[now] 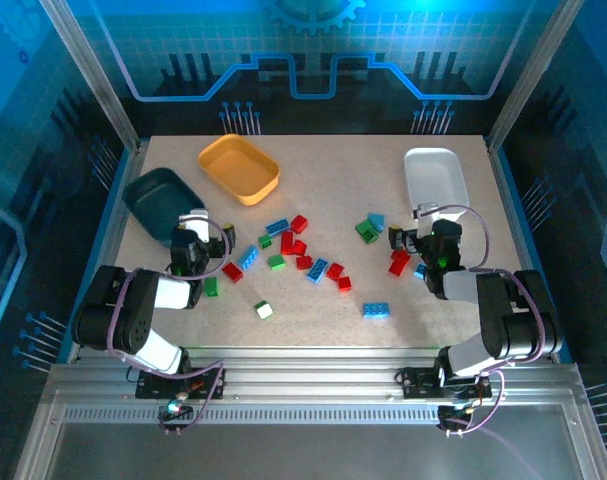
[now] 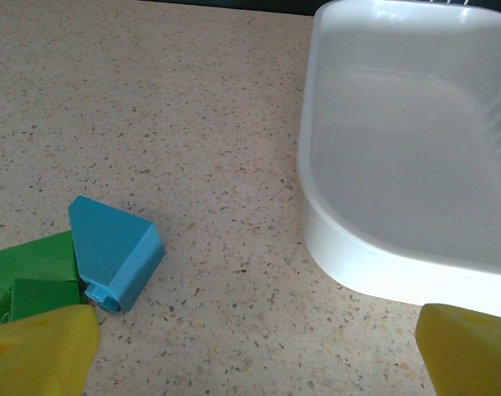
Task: Sort the legos into containers by color
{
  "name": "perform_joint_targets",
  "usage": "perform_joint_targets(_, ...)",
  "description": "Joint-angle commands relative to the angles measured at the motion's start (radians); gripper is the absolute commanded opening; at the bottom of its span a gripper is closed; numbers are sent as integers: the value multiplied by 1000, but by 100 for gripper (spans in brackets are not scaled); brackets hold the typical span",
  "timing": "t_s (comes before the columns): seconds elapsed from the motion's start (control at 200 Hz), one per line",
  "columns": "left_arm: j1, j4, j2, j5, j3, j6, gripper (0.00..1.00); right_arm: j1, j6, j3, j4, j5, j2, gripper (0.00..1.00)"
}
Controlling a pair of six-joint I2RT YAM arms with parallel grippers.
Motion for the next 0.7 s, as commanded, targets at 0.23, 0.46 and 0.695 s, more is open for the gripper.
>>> perform_joint_targets(0.23,-5,37,11,20,18,16,99,14,-10,18,26,12,13,100)
perform_joint_targets(0.46,-4,34,13,19,19,12,99,9,-9,18,26,3,12,100)
perform_joint_targets(0.695,-16,57,-15,-15,1,25,99,47,-34,78,-117,65,-34,100)
